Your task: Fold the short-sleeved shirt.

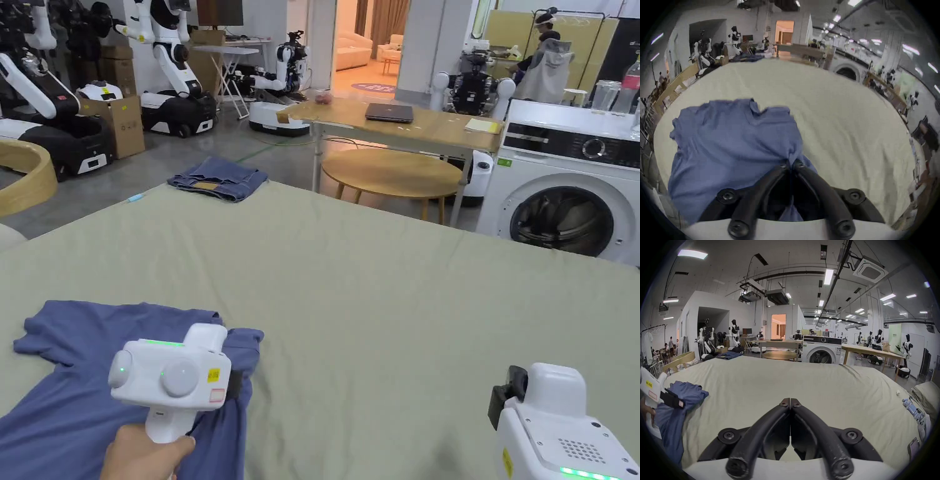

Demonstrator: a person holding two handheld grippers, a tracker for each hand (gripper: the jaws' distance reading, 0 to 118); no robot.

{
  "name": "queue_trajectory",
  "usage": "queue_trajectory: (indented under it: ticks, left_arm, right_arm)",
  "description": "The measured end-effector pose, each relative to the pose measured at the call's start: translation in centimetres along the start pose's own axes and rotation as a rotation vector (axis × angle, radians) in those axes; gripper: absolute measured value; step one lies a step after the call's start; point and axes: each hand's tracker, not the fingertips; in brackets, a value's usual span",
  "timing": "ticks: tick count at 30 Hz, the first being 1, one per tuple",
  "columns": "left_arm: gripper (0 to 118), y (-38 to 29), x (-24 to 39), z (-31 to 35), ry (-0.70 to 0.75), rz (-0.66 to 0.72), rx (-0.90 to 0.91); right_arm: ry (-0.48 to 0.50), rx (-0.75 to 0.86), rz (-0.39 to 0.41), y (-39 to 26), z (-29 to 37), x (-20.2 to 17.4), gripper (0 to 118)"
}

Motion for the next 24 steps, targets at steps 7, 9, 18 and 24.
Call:
queue_trajectory:
  ticks: [7, 9, 18, 24]
  left_arm:
    - [0, 5.5, 0.5, 5.0, -0.091, 0.023, 0.180]
    - [0, 7.8, 1.3, 6.5, -0.137, 0.047, 0.225]
    - [0, 16.0, 13.2, 10.2, -0.337, -0.103, 0.335]
    - [0, 17.2, 25.6, 9.5, -0.527, -0.230, 0.301]
  right_arm:
    - [-0.017, 0.018, -0.017, 1.2, 0.7, 1.7, 0]
    - [-0.027, 0.029, -0.021, 1.6, 1.1, 2.3, 0]
    - [-0.096, 0.056, -0.042, 2.6, 2.9, 6.2, 0]
    - [-0.191, 0.075, -0.068, 2.7, 5.1, 10.4, 0]
